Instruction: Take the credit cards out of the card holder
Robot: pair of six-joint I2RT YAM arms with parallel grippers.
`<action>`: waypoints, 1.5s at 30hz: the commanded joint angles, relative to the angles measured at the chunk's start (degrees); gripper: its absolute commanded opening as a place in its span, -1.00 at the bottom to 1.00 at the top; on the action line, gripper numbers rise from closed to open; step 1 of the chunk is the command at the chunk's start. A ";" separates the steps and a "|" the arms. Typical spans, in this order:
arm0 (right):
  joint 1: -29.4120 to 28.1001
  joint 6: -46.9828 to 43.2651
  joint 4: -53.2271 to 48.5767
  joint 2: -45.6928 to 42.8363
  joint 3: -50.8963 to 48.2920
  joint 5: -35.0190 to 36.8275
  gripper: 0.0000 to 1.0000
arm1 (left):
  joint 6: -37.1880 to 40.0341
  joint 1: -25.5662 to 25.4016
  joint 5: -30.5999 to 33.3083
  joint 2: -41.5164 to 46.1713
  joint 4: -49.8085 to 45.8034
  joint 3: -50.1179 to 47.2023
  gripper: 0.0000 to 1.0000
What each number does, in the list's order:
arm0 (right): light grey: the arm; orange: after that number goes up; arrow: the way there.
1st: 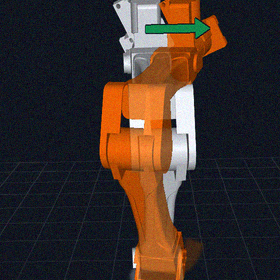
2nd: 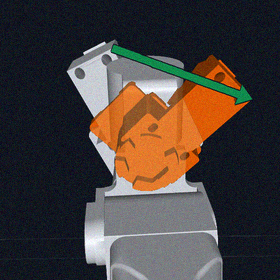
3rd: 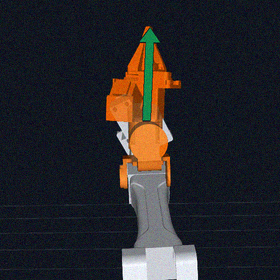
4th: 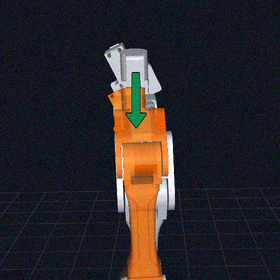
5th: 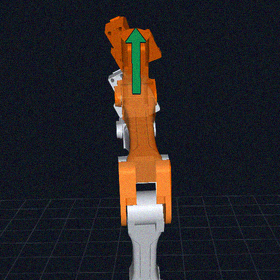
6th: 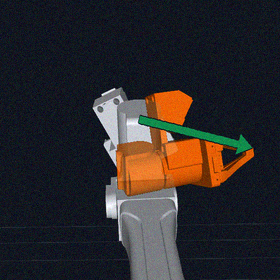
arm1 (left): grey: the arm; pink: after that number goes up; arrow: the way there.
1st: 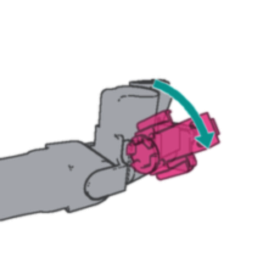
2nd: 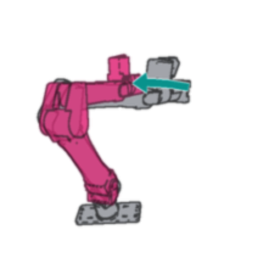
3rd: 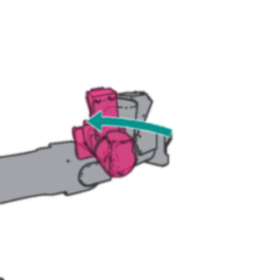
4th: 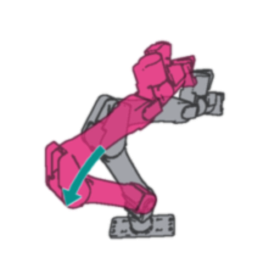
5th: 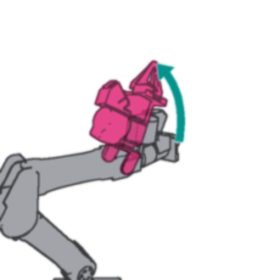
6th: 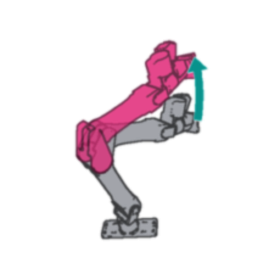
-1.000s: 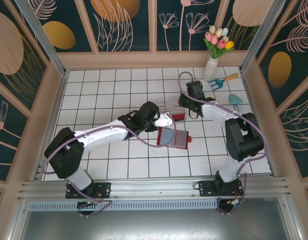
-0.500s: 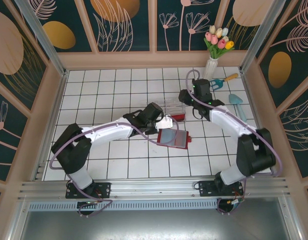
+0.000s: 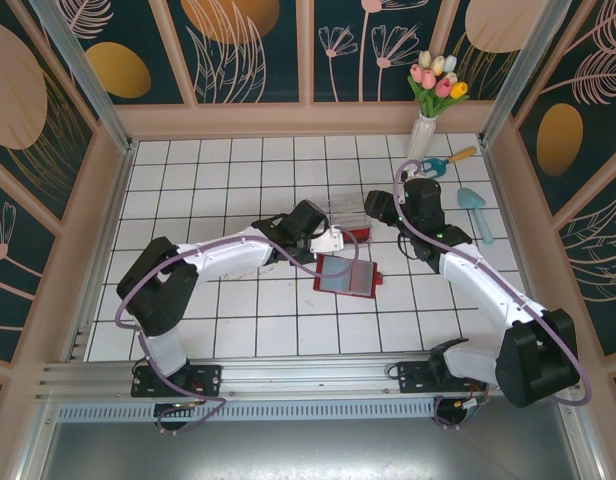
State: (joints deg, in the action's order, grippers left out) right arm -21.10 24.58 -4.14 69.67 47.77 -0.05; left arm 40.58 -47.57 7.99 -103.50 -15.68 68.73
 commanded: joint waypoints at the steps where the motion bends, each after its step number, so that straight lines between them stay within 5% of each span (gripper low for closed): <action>1: 0.10 1.00 0.72 -1.26 -0.94 -0.55 0.43 | -0.93 0.25 -0.44 -2.43 -1.47 2.34 -1.00; 15: 0.15 1.27 1.39 -1.26 -1.65 -1.09 0.42 | -1.99 0.21 0.27 -5.55 -2.90 4.10 -1.00; 26: 0.16 1.60 1.86 -1.13 -2.01 -1.77 0.42 | -2.87 0.21 1.62 -4.00 -3.30 4.80 -0.48; 45: 0.17 2.32 2.36 -1.85 -3.31 -2.85 0.40 | -5.75 1.55 6.96 -7.18 -0.73 7.72 -0.46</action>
State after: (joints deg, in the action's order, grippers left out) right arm -21.10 26.04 -2.94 69.52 45.19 -2.07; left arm 36.53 -46.48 14.06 -109.03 -16.49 74.87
